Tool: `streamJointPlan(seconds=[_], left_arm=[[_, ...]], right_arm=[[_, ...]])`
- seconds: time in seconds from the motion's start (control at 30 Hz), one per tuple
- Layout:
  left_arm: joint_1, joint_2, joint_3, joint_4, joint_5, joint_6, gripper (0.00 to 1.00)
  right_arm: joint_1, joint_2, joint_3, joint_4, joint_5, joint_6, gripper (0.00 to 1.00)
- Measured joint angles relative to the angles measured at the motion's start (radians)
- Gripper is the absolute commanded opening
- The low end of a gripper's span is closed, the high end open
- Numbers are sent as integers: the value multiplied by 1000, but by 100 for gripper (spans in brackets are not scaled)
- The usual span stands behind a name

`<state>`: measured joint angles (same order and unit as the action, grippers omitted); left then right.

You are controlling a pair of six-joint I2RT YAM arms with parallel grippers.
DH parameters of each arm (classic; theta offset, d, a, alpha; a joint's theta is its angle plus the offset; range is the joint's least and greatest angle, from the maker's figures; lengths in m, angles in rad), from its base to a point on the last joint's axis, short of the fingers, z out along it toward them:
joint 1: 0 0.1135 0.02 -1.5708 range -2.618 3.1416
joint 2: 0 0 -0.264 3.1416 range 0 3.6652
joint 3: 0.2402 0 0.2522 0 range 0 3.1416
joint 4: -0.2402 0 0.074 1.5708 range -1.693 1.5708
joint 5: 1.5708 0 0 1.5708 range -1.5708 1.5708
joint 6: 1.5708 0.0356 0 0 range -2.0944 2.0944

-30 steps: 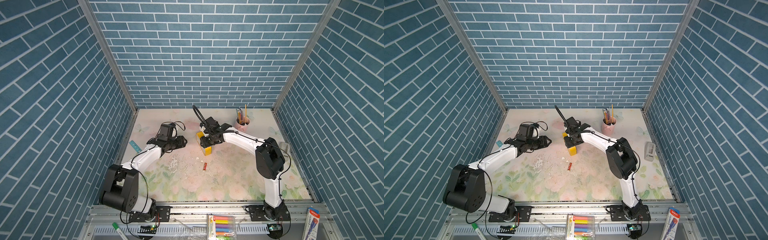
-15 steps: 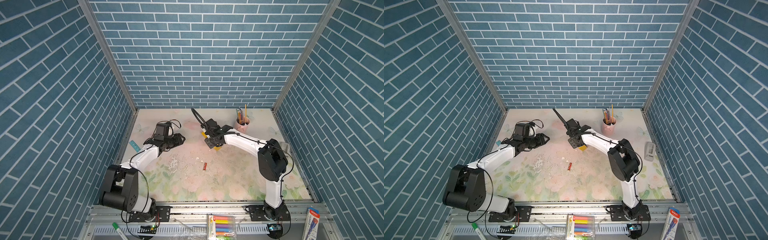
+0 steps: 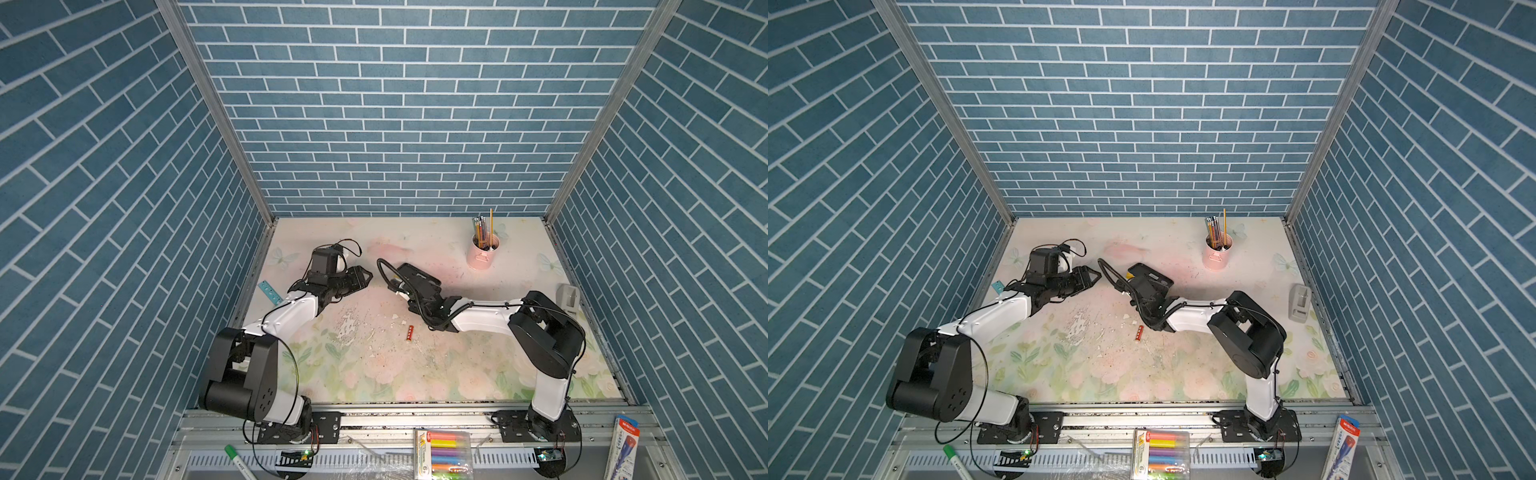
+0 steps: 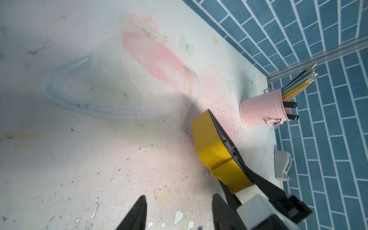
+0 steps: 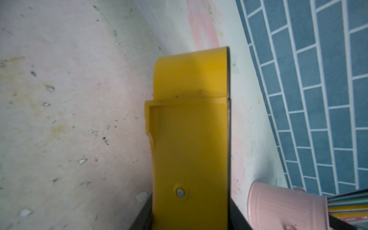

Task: Insert the battery into the alarm
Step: Adjust the alarm at the center of the board.

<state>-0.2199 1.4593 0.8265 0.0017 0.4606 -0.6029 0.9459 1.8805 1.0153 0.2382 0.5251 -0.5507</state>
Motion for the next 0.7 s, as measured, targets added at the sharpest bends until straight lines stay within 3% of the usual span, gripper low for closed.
streamJointPlan(seconds=[0.2, 0.3, 0.57, 0.7], left_arm=[[0, 0, -53, 28, -8, -17, 55], [0, 0, -69, 38, -12, -27, 55], [0, -8, -81, 44, -19, -37, 55], [0, -8, -80, 45, -19, -36, 56]], right_arm=[[30, 34, -62, 199, -1, -124, 39], [31, 49, -74, 255, -3, -147, 53], [31, 70, -113, 284, -24, -153, 70], [31, 63, -113, 291, -19, -142, 85]])
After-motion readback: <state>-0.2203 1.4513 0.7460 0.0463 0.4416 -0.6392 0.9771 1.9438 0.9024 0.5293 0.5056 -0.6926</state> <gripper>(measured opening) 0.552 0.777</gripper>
